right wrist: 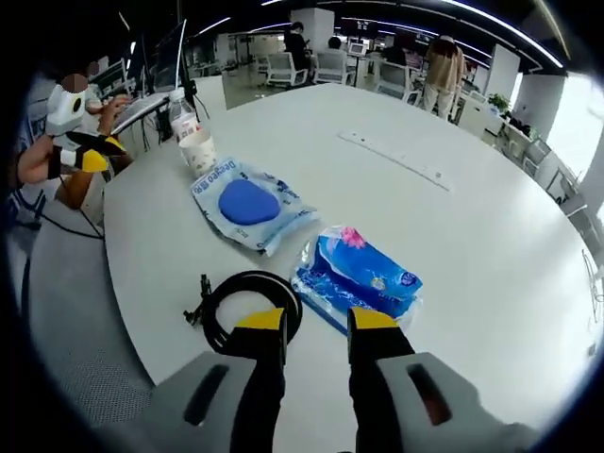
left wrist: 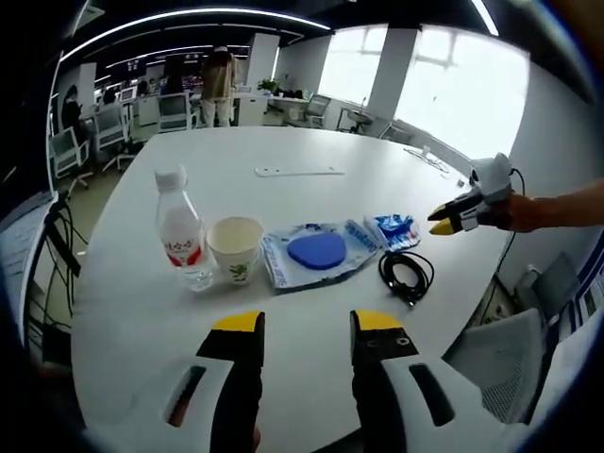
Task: Arrange the tabletop items into an orderly group along one side of the table until the central work area is clear of visible clutter.
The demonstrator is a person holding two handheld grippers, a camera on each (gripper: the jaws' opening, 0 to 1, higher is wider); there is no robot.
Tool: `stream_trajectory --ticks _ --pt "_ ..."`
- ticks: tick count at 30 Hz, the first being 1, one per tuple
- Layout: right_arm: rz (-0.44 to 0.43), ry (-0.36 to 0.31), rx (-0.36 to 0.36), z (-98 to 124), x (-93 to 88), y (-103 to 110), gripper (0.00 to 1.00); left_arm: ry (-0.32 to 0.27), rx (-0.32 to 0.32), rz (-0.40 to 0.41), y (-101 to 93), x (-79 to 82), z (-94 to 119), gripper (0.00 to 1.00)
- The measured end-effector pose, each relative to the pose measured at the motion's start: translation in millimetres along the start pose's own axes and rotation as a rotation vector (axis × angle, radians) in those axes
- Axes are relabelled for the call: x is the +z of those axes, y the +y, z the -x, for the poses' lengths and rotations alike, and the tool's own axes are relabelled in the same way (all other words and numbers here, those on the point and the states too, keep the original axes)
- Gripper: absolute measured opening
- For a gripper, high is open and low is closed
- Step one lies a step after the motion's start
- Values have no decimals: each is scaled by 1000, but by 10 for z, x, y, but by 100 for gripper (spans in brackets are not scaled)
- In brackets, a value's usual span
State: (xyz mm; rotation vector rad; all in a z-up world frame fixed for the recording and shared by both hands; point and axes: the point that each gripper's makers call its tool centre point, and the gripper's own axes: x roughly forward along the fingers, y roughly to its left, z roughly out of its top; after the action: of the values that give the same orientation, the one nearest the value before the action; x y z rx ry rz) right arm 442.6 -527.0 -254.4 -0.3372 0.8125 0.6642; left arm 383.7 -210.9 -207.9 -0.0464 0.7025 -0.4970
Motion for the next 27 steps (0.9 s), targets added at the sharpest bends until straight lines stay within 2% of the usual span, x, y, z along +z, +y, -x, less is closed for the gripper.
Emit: stream_trajectory --ticks 5,8,13,18,27 --pt "-20 -39 18 138 -23 133 30 6 1 1 66 -44 37 35" --pt "-13 -39 16 191 -51 150 35 9 4 1 92 -72 48 35" --pt "-46 -84 25 301 -23 198 40 22 9 1 121 -163 67 36" --pt "-57 -107 41 323 -7 306 42 30 11 1 141 -239 76 36" --pt "-25 -91 78 255 -51 521 43 33 8 7 146 -281 74 37"
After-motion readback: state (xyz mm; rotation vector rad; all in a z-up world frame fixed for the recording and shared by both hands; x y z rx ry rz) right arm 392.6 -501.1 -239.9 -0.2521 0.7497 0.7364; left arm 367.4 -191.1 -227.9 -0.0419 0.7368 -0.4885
